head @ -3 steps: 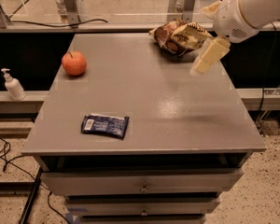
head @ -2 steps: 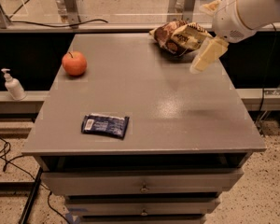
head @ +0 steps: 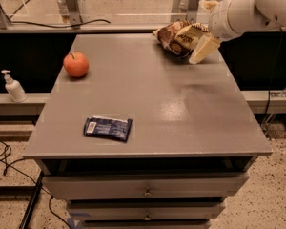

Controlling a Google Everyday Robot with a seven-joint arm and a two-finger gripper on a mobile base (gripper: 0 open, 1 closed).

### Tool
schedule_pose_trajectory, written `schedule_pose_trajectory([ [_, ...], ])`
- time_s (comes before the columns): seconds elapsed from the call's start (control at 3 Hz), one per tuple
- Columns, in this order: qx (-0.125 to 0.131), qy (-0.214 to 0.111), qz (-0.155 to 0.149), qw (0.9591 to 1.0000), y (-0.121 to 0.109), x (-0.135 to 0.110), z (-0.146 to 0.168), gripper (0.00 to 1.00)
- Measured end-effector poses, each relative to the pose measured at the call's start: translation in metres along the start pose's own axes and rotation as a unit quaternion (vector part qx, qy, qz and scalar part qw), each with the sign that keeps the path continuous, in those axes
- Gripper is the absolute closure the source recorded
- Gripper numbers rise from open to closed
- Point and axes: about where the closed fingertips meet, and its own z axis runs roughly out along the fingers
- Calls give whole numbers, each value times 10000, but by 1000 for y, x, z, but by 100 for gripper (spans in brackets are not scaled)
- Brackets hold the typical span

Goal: Move brown chip bag near rxbar blueberry

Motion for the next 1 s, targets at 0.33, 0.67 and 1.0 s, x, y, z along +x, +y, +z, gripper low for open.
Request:
schedule_pose_trajectory([
  [0.33,-28,-161,39,9999,-13,10,49,0],
  [0.67,-87,-299,58,9995,-17,14,80,17],
  [1.0,-48,-342,64,9994,-17,19,84,41],
])
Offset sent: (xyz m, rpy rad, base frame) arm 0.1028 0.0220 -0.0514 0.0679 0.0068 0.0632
